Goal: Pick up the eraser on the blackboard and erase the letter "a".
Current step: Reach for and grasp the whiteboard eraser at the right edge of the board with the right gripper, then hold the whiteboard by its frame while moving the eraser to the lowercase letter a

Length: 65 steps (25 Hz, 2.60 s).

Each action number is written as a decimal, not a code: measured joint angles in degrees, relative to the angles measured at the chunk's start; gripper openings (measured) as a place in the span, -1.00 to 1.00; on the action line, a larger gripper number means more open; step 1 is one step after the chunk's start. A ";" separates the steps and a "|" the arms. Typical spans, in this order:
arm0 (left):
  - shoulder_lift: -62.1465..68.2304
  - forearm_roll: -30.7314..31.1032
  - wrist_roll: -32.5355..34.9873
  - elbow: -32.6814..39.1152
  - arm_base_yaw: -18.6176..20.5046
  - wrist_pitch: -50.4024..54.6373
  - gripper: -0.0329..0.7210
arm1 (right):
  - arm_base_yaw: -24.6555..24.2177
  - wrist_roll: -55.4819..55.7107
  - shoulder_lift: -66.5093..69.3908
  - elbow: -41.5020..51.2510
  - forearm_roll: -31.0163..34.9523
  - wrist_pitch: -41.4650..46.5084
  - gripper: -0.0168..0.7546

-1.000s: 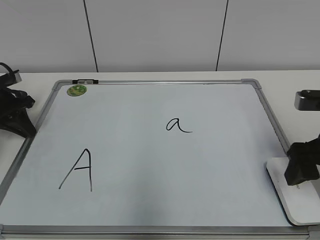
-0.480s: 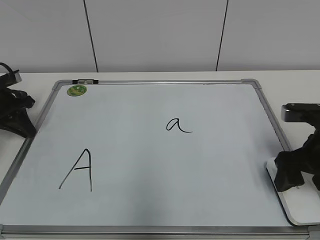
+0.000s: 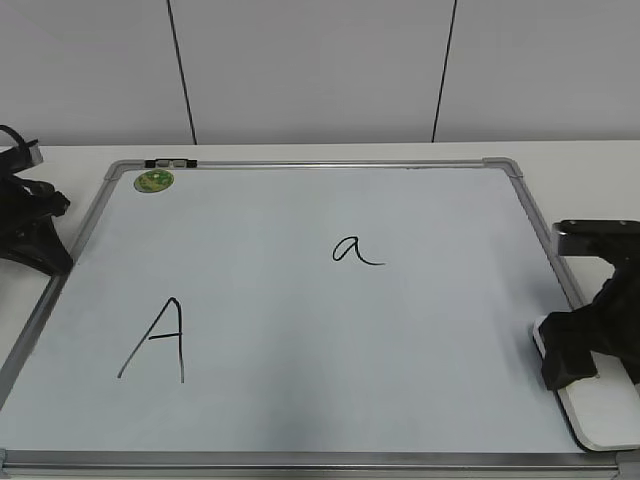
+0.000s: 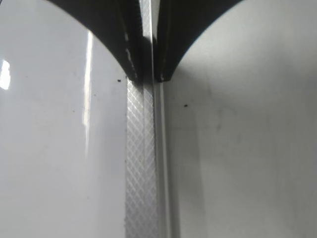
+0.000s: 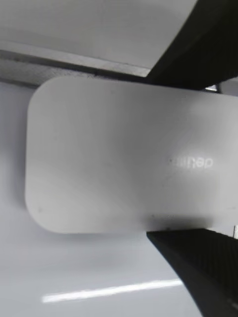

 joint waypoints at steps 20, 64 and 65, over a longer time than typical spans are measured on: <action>0.00 0.00 0.00 0.00 0.00 0.00 -0.82 | 0.09 -0.13 -3.52 -1.09 0.54 3.36 0.45; 0.00 0.00 0.00 0.00 0.00 0.38 -0.82 | 13.14 -5.38 42.06 -74.02 -1.24 31.25 0.45; 0.00 0.00 0.00 0.00 0.00 0.38 -0.82 | 13.14 -5.38 42.29 -74.62 -1.24 31.65 0.45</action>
